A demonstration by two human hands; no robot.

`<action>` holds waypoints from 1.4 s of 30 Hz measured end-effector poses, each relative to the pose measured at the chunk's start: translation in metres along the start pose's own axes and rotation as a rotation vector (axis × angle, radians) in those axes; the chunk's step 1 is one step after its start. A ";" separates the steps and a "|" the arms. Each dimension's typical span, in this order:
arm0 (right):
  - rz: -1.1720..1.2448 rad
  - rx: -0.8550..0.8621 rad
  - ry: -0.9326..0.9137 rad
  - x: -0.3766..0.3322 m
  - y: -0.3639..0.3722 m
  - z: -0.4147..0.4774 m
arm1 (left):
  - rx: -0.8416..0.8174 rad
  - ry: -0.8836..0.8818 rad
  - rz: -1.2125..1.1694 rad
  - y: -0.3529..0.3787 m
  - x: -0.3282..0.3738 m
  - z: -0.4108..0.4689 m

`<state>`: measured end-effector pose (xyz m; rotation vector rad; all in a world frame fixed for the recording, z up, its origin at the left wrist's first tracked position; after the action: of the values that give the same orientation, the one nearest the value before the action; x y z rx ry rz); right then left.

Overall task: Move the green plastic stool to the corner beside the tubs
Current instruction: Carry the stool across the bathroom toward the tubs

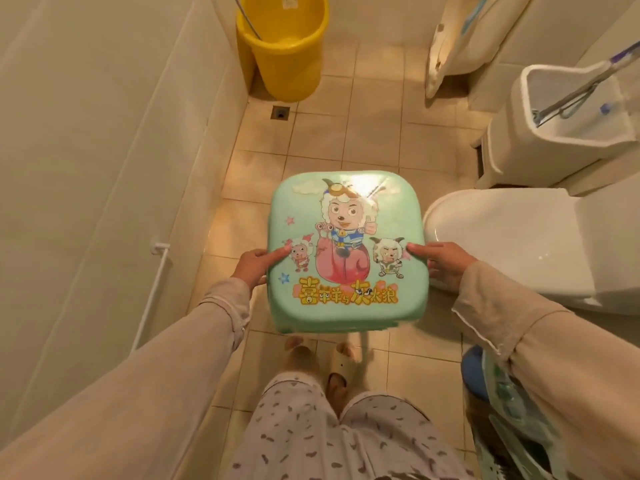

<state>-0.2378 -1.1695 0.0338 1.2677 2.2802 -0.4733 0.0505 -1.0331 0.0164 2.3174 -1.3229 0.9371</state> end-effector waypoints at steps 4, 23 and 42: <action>-0.045 0.000 0.001 -0.028 -0.003 0.024 | -0.033 -0.015 0.014 0.003 0.024 0.031; 0.110 0.110 0.040 -0.217 -0.007 0.164 | -0.129 -0.047 0.163 0.020 0.236 0.224; 0.094 0.090 0.063 -0.370 -0.110 0.297 | -0.148 -0.085 0.251 0.128 0.382 0.365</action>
<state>-0.0929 -1.6332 0.0056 1.4461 2.2614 -0.5143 0.2196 -1.5493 -0.0018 2.1355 -1.6876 0.7874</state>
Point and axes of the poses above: each hand's wrist, its own z-axis towards the middle knuckle, its own y-axis out of the palm, x = y × z, the point moved 7 cm from there along z, towards the middle knuckle, and after that the axes turned 8 degrees about -z, right-handed, at the moved point
